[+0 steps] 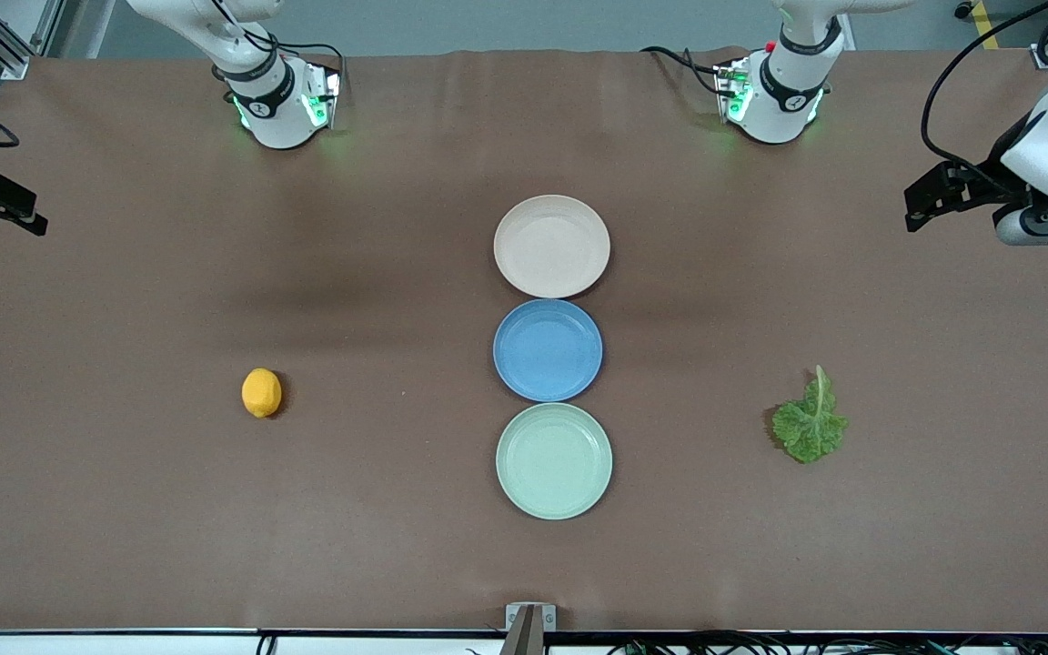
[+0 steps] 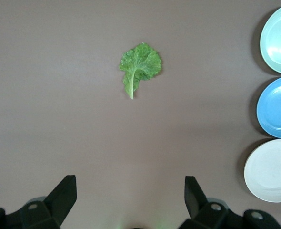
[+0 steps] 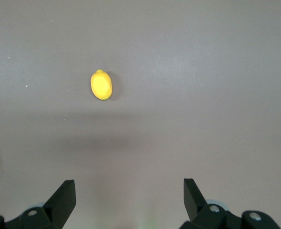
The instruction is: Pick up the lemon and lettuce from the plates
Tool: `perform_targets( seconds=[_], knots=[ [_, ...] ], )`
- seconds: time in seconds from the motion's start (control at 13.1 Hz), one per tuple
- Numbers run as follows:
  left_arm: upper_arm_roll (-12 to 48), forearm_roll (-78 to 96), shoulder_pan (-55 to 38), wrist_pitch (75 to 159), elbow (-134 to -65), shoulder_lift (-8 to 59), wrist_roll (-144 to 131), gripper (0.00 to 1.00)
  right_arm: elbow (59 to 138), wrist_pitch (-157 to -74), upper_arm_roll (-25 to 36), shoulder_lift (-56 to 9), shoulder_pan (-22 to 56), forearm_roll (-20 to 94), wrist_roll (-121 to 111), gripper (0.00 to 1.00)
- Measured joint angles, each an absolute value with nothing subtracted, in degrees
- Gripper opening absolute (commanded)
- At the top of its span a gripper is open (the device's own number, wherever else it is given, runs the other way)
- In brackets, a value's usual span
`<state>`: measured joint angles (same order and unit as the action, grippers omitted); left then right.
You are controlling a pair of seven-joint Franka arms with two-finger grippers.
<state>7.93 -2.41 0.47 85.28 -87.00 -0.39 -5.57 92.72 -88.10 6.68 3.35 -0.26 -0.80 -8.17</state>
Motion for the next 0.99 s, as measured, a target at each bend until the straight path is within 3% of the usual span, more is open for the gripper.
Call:
perform_targets(
  seconds=[0.99],
  knots=[
    [7.93,-2.41,0.48,85.26,-86.45,-0.32,-5.53,1.0,92.81,-87.5,6.52,3.89,-0.26,0.31,-5.48,1.0]
  ],
)
